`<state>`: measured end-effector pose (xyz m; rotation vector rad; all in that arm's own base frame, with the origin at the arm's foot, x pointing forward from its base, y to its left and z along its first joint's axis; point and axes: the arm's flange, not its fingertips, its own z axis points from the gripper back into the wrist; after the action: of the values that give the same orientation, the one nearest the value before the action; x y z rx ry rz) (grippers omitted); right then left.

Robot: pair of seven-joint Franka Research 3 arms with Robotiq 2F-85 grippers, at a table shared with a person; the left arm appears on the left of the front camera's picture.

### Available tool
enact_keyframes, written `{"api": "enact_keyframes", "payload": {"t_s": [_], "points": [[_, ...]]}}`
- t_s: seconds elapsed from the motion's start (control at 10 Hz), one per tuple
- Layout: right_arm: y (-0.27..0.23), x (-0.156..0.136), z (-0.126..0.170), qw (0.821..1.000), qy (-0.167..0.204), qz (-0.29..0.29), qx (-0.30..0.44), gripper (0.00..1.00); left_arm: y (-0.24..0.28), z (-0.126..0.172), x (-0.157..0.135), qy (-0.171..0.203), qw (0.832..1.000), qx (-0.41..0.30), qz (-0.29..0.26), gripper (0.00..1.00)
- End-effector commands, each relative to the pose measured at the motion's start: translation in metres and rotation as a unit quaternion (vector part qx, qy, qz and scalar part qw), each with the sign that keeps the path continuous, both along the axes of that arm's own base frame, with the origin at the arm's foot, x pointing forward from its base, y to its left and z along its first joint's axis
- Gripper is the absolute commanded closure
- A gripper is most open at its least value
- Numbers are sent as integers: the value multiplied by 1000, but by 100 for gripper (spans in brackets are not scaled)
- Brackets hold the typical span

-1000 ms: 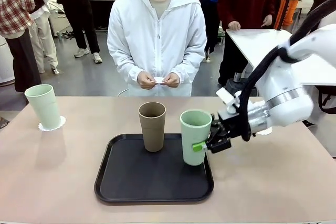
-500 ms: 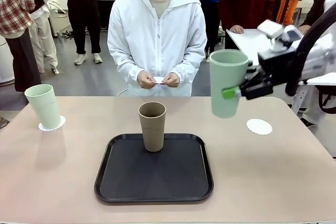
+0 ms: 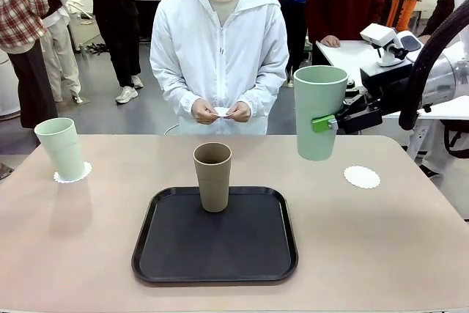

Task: Place coasters on the table and set cups on them.
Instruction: Take one Reusable plastic cup from the Flat Tray and place it on a coaster set by the human.

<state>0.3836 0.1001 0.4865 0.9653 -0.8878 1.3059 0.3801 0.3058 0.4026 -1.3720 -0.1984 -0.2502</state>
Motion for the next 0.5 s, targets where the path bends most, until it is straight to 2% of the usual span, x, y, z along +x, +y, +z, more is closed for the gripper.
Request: {"api": "enact_keyframes", "payload": {"t_s": [0.0,0.3,0.4], "points": [[0,-4,9,1000,-10,-1,0,100,1,2,-1,2,1000,4,2,0],[0,-4,9,1000,-10,-1,0,100,1,2,-1,2,1000,4,2,0],[0,-3,8,1000,-10,0,0,14,1,2,-1,2,1000,4,2,0]]}}
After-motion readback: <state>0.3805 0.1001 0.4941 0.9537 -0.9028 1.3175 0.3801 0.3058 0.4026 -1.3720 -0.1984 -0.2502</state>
